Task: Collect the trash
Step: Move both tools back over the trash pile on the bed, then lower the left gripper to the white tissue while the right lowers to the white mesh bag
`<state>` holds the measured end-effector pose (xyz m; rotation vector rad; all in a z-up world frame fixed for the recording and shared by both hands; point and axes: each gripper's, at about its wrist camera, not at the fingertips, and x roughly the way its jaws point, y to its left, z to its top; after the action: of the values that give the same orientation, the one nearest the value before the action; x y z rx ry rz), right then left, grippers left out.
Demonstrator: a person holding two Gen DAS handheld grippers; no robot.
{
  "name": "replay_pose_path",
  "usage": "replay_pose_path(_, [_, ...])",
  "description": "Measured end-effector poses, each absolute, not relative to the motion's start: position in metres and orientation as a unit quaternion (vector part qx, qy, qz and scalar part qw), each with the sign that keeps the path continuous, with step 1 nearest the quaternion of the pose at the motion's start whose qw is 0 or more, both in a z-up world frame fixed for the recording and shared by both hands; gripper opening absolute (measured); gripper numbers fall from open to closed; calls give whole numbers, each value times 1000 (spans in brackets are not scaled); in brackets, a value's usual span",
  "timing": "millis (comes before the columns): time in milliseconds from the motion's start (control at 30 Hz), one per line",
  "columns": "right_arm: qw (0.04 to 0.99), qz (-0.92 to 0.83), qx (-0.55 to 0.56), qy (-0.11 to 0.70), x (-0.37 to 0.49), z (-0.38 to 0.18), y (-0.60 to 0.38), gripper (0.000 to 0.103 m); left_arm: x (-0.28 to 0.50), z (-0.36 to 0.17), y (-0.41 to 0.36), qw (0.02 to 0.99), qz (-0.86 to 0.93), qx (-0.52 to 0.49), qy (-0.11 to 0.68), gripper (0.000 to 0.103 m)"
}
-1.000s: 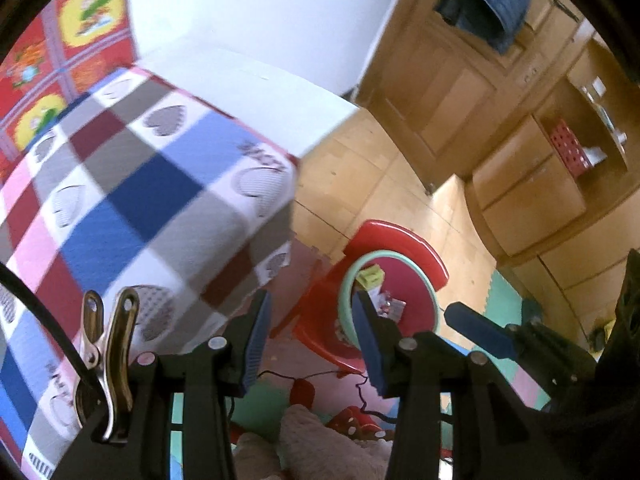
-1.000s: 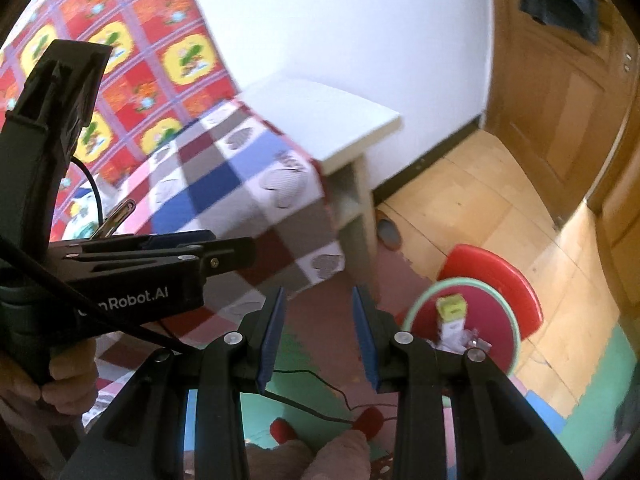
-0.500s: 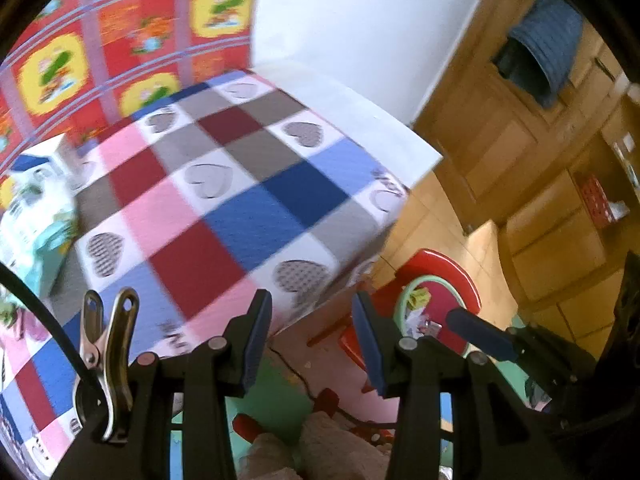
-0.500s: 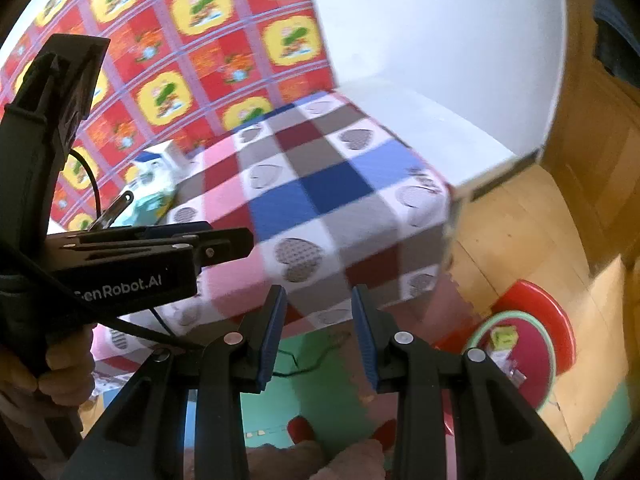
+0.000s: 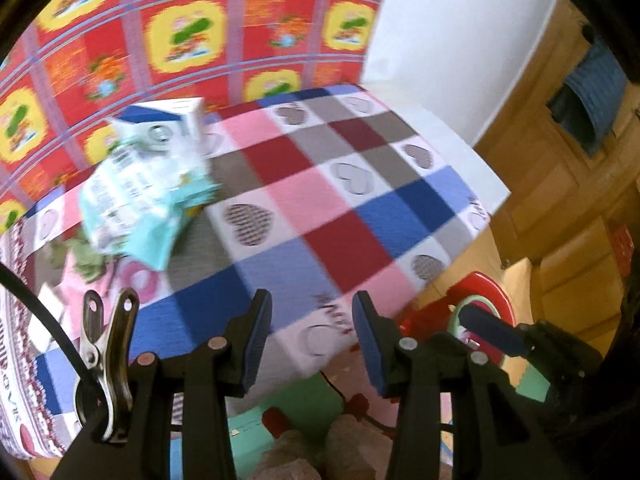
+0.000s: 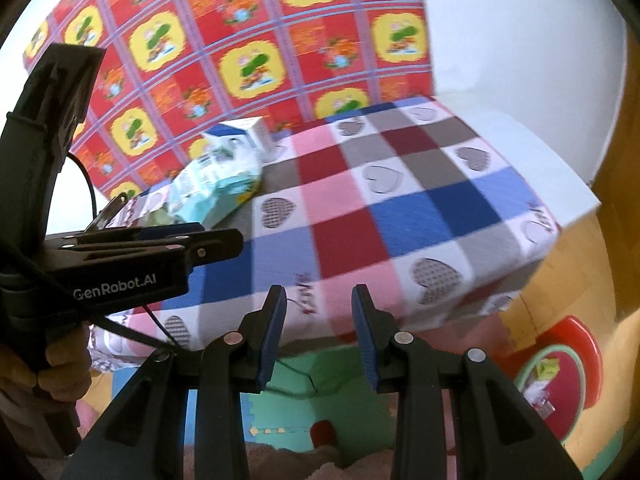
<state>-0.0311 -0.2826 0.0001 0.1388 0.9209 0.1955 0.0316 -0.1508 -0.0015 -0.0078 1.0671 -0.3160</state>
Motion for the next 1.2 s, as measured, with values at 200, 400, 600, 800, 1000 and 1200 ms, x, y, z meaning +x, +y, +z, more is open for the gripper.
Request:
replay_pose_path(200, [886,121,58,444,-16,-2,-250,35,33,-3,-96,856,-105,-21,506,44])
replay_pose_path(400, [880,144,54,450,2,-1,-222,35,33,-8,-42,857,-54,-38,512,44])
replay_pose_path(600, [878,160,39,450,18,4,-204,35,36,-20,-2,855,-32,-49,516,44])
replay_pose_path(800, [874,175,34,451,39,3,-192,35,43,-38,36,846,3,-67,529,44])
replay_pose_path(1000, [867,193,45,458,71,-5,-184,35,55,-57,71,833,39,-73,547,44])
replay_pose_path(1200, [857,213,36,468,103,-13,-172,35,70,-72,95,824,25,-64,563,44])
